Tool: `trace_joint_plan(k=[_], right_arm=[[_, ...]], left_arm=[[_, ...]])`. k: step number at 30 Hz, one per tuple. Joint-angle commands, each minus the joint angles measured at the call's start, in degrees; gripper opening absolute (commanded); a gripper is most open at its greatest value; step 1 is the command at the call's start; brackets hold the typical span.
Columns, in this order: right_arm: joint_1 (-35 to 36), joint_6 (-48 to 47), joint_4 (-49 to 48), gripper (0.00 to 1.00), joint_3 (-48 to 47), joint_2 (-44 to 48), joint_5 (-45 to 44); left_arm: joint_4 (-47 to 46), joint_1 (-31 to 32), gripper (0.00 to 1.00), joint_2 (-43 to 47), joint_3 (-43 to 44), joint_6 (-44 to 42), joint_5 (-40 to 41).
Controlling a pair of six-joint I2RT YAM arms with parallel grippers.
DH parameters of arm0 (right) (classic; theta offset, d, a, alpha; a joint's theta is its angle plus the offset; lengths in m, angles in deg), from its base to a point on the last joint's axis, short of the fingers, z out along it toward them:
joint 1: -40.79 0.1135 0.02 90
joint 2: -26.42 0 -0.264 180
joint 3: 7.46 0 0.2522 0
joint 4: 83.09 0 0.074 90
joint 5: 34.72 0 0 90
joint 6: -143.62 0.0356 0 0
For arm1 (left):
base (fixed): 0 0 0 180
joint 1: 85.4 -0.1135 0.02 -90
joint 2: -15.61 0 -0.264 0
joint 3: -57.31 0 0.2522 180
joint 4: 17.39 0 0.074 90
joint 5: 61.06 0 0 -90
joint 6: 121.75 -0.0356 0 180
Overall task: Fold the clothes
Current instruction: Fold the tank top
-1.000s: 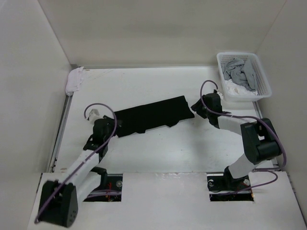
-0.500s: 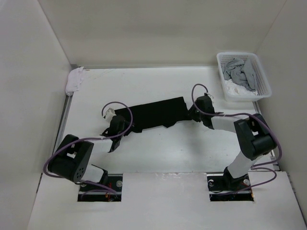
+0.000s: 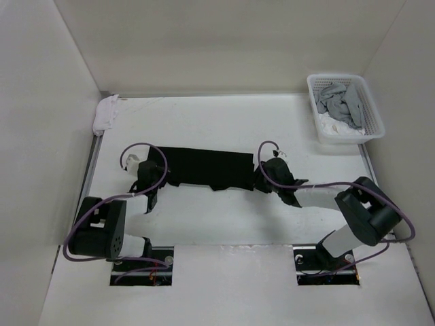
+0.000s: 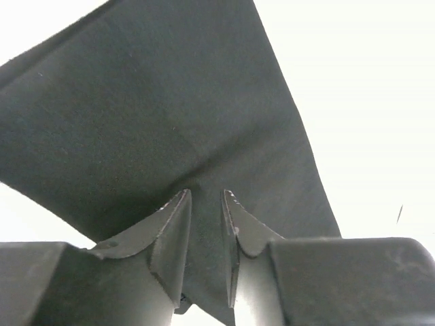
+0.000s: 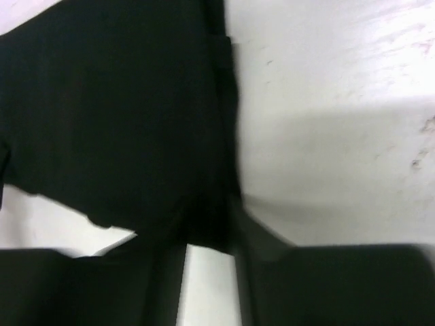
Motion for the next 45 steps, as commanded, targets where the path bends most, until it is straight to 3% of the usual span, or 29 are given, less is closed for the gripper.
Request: trace_joint_plan(k=[1, 3, 6, 9, 12, 17, 23, 29, 39, 43, 45], right_arm=[[0.6, -2.1, 0.7, 0.48, 2.7, 2.5, -3.1], [0.5, -4.0, -0.7, 0.57, 2.3, 2.5, -2.8], [0.1, -4.8, -2.9, 0.63, 0.9, 0.1, -2.0], [-1.2, -3.8, -5.8, 0.61, 0.0, -4.8, -0.7], [-2.5, -1.8, -6.2, 0.51, 0.3, -7.6, -0.8], [-3.6, -3.9, -6.9, 0.53, 3.7, 1.6, -1.3], [-5.1, -4.8, -3.7, 0.56, 4.9, 8.7, -0.8], [-6.6, -5.4, -3.6, 0.58, -2.6, -4.4, 4.0], [-9.1, 3.6, -13.7, 0.33, -3.3, -14.3, 12.1], [-9.6, 7.9, -21.3, 0.12, -1.6, -16.3, 14.7], [-10.3, 8.5, -24.5, 0.07, 0.2, -14.6, 15.0]], left_arm=[[0.1, -0.4, 0.24, 4.0, 0.9, -1.6, 0.2], [0.4, 0.3, 0.26, 5.9, 0.9, -2.3, 0.5], [0.6, 1.7, 0.26, 7.0, 0.6, -3.2, 0.8], [0.2, 3.5, 0.26, 6.9, 0.0, -3.3, 0.5], [0.0, 6.5, 0.26, 7.9, -0.7, -4.5, 1.3], [1.4, 9.5, 0.26, 10.6, -0.8, -5.8, 3.8], [2.7, 8.7, 0.26, 11.3, 0.3, -6.9, 4.4], [2.1, 9.8, 0.26, 8.9, 1.5, -6.8, 3.9], [1.7, 10.0, 0.27, 11.0, 0.6, -6.6, 3.9], [1.5, 11.4, 0.27, 11.1, 1.3, -6.8, 4.2], [1.5, 12.2, 0.27, 11.2, 1.3, -6.7, 4.6]])
